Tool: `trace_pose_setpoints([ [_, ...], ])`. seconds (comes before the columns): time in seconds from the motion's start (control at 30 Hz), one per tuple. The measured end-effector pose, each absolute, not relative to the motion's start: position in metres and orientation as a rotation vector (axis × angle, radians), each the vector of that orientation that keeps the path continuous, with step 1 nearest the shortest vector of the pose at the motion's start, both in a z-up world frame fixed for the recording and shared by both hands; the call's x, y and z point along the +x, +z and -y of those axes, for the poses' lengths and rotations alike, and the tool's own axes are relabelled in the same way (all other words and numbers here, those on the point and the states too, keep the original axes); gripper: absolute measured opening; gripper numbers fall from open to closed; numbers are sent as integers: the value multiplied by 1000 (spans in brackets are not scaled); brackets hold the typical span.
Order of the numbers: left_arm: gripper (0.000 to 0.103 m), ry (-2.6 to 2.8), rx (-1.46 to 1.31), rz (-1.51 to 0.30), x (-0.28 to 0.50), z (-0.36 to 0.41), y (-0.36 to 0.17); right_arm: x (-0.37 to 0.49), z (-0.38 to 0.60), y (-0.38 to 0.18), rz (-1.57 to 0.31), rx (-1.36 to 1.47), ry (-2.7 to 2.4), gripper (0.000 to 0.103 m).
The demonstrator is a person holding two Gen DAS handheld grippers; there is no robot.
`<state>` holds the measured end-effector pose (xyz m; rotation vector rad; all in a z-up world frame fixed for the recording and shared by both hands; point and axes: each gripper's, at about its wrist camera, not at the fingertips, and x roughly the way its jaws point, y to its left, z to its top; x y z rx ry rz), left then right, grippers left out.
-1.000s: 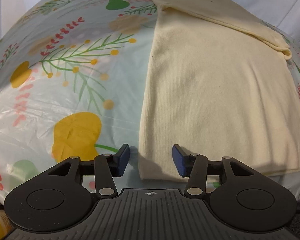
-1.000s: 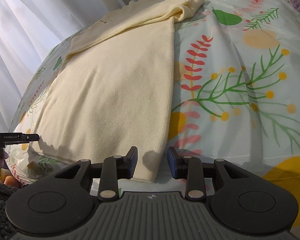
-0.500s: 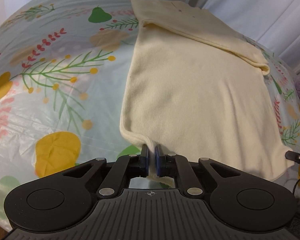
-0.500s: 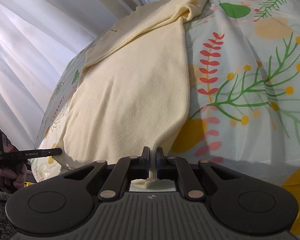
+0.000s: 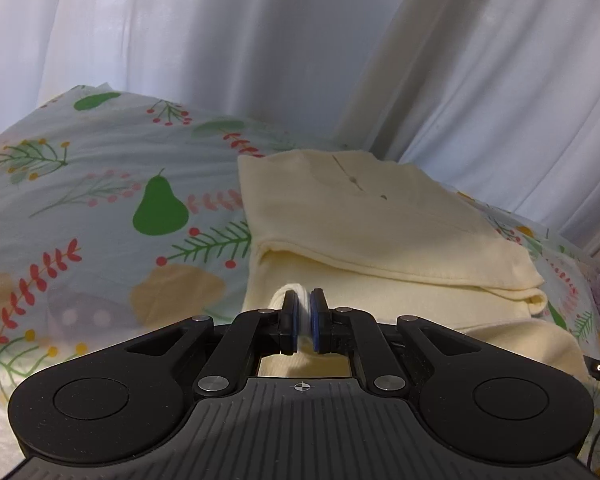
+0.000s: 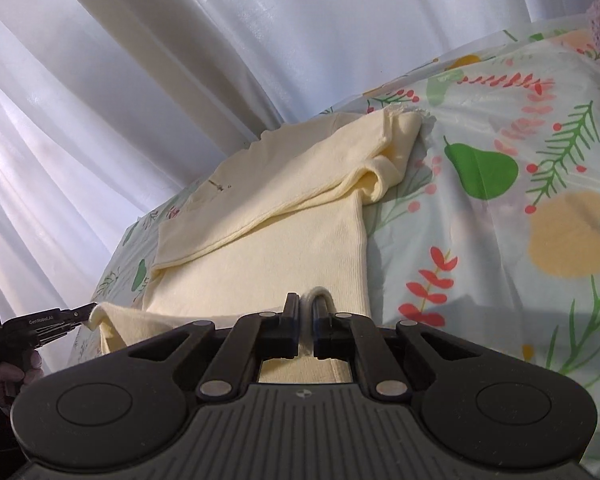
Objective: Fold small clothes
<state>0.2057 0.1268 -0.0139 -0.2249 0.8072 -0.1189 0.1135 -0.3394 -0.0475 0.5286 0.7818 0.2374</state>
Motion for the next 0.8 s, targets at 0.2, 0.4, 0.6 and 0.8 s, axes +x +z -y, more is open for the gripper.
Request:
trace_pose_setpoints([
  [0.2,19,-87,-192,-818,221,-129,-35,132,320,-46,-734,254,114,11],
  [0.4,57,-247,-82,-794,203,-129,-41,120,310,-48,-742,90,194,41],
  [0.6,68,-283,-17,-798,205,-126,-45,126,304,-61,-795,90,212,49],
  [0.8,56,-259,-33,-811,230,-126,-53,132,303,-66,-799,97,177,49],
])
